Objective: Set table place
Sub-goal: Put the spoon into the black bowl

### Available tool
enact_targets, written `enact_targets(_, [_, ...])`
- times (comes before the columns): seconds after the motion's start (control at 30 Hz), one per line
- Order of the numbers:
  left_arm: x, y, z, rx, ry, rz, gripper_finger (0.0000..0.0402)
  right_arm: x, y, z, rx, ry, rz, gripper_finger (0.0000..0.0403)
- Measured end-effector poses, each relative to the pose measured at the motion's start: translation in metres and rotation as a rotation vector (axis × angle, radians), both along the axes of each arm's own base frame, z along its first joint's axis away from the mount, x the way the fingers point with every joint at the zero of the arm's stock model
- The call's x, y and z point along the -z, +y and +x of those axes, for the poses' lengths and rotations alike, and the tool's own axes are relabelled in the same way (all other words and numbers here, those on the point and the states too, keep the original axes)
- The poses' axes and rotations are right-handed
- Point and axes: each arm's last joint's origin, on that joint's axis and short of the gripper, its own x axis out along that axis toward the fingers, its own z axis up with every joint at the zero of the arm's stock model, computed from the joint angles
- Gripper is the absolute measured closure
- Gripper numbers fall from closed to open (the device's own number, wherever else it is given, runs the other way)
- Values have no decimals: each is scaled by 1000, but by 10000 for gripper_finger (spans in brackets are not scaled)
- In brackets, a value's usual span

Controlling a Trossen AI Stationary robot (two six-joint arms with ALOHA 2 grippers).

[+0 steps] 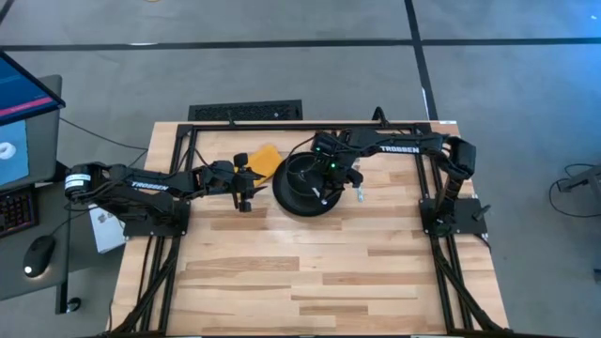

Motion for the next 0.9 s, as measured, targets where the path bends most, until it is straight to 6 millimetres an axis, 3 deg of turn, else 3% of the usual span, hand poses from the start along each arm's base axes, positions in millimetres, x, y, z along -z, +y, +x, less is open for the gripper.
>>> enact_targets(0.9, [0,0,0,0,0,0,262,-3,-12,2,14,-79,29,335])
